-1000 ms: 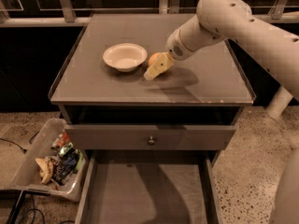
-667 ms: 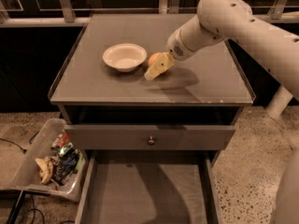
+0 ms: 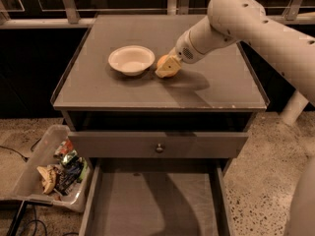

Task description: Place orange into middle drawer

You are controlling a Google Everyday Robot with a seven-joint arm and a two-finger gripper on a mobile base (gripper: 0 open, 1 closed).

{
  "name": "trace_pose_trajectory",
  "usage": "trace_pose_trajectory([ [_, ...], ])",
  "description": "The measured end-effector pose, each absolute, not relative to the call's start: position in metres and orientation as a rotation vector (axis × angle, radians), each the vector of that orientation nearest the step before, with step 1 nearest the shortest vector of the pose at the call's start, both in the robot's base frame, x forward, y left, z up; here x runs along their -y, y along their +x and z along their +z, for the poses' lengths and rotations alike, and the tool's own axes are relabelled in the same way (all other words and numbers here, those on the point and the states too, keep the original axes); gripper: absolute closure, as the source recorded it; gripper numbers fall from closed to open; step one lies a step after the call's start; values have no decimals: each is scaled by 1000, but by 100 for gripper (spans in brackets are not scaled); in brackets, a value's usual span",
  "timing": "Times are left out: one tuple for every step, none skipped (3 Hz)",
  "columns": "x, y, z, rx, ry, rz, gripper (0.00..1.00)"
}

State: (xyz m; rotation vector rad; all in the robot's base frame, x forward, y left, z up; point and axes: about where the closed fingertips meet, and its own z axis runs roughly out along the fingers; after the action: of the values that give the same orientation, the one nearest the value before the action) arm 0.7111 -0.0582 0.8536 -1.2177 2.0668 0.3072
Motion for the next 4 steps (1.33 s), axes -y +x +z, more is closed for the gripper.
trace_pose_trajectory([
  [58, 711, 854, -2067, -1218, 307, 65],
  [58, 711, 854, -2067, -1218, 307, 89],
  [58, 711, 854, -2067, -1218, 307, 100],
  [53, 712, 860, -2049, -1246, 308, 100],
])
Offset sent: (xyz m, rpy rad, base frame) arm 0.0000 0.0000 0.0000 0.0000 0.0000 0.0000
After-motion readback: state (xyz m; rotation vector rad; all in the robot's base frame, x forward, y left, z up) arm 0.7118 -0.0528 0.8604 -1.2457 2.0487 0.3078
